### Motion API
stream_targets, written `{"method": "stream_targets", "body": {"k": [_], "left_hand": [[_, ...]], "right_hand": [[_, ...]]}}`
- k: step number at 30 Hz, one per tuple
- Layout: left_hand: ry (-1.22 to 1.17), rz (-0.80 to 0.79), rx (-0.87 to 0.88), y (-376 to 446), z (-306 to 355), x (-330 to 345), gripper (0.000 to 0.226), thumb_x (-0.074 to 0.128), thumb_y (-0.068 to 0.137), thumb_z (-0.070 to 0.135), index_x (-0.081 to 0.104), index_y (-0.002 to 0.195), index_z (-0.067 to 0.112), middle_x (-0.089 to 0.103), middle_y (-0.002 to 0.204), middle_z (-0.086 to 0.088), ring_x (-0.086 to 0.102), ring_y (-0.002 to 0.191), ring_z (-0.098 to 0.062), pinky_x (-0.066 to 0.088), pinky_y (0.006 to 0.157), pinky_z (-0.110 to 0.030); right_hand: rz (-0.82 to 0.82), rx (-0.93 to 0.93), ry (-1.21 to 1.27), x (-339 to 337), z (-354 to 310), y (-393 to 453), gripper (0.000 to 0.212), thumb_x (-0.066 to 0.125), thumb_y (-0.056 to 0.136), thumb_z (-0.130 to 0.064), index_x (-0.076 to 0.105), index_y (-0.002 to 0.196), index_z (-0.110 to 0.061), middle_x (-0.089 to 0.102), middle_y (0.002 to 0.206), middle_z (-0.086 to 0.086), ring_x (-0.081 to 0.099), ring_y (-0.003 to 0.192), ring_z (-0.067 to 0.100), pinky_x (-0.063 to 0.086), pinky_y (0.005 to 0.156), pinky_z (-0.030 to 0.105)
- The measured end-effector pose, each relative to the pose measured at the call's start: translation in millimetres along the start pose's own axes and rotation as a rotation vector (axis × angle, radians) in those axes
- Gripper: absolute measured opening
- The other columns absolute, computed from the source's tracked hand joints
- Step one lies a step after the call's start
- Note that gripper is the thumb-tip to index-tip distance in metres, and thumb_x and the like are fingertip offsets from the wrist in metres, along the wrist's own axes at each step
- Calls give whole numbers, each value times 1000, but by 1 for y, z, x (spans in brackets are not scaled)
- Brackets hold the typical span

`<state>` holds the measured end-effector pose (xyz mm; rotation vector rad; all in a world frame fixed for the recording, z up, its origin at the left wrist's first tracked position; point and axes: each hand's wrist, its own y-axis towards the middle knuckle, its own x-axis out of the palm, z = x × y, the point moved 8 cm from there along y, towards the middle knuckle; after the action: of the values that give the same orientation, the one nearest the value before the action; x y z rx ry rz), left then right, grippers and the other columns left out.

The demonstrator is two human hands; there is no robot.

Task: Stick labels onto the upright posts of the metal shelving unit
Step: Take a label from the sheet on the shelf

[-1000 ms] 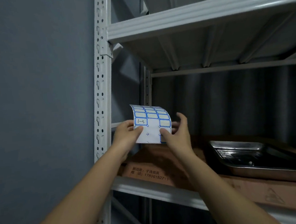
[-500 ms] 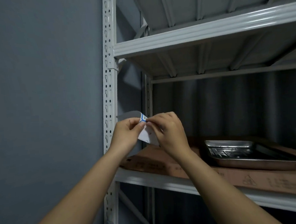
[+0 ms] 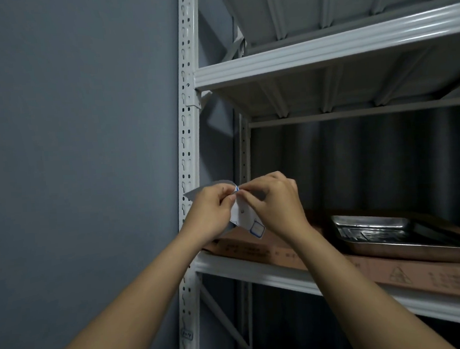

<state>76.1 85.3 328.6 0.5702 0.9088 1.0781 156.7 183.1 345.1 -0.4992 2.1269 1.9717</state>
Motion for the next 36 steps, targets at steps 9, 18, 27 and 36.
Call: {"method": "stream_targets", "body": {"k": [9, 18, 27, 36], "left_hand": [[-30, -42, -69, -3, -8, 8, 22, 51, 95, 10, 68, 109, 13, 69, 102, 1, 62, 100, -14, 49, 91, -32], [-181, -43, -204, 1, -24, 22, 31, 48, 95, 4, 57, 123, 14, 68, 110, -3, 64, 97, -13, 53, 90, -36], [-443, -47, -296, 5, -39, 37, 59, 33, 86, -18, 44, 125, 25, 69, 106, 0, 66, 85, -10, 51, 62, -16], [-461, -13, -373, 15, -72, 50, 57, 33, 84, -17, 47, 124, 21, 68, 95, 6, 66, 83, -10, 53, 58, -17]], "right_hand": [[13, 24, 21, 8, 4, -8, 17, 61, 91, -27, 75, 100, -23, 72, 92, -8, 55, 97, 14, 38, 86, 32], [39, 493, 619, 28, 46, -15, 9, 68, 86, -20, 77, 84, -18, 73, 79, -8, 68, 82, 6, 57, 77, 31], [112, 626, 776, 42, 60, -17, 10, 70, 82, -11, 74, 73, -10, 69, 66, -6, 60, 63, 0, 48, 63, 18], [374, 911, 979, 60, 108, -26, 25, 64, 84, -6, 69, 63, -18, 63, 63, 1, 56, 67, 16, 49, 70, 34]]}}
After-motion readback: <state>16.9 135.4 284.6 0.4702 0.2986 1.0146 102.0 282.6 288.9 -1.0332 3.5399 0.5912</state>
